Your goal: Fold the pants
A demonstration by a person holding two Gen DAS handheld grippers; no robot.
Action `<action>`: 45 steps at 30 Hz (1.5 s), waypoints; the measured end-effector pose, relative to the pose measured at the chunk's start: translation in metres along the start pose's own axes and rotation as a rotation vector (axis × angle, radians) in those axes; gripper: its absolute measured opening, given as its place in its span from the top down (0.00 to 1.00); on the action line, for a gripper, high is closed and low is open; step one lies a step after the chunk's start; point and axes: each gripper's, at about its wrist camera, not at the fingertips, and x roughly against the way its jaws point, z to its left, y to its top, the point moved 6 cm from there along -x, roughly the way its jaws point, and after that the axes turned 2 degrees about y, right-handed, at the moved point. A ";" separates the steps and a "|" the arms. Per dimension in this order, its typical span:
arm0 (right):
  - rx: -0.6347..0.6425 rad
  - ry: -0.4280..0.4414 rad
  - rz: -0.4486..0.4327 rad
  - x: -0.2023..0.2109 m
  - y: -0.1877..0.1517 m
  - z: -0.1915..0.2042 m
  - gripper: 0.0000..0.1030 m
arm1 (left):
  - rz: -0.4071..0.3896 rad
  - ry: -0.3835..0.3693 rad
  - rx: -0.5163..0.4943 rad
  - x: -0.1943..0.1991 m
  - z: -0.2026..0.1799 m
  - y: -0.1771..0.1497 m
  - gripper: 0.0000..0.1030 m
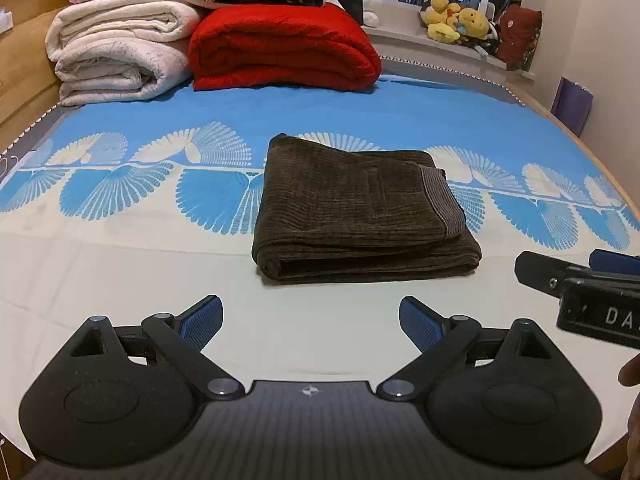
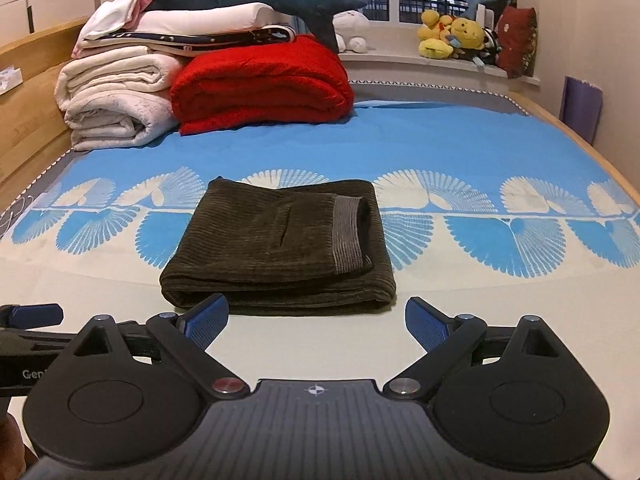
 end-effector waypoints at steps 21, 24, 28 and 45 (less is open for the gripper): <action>0.045 -0.002 -0.004 0.000 -0.001 0.010 0.07 | 0.005 -0.016 -0.007 0.001 -0.002 -0.002 0.06; 0.049 0.001 -0.003 0.000 -0.001 0.010 0.07 | 0.005 -0.016 -0.011 0.000 -0.002 -0.002 0.06; 0.055 0.000 0.000 0.000 -0.001 0.011 0.07 | 0.007 -0.016 -0.007 0.000 -0.002 -0.002 0.06; 0.060 0.003 -0.001 -0.001 -0.001 0.013 0.07 | 0.003 -0.017 -0.006 0.000 0.000 -0.001 0.06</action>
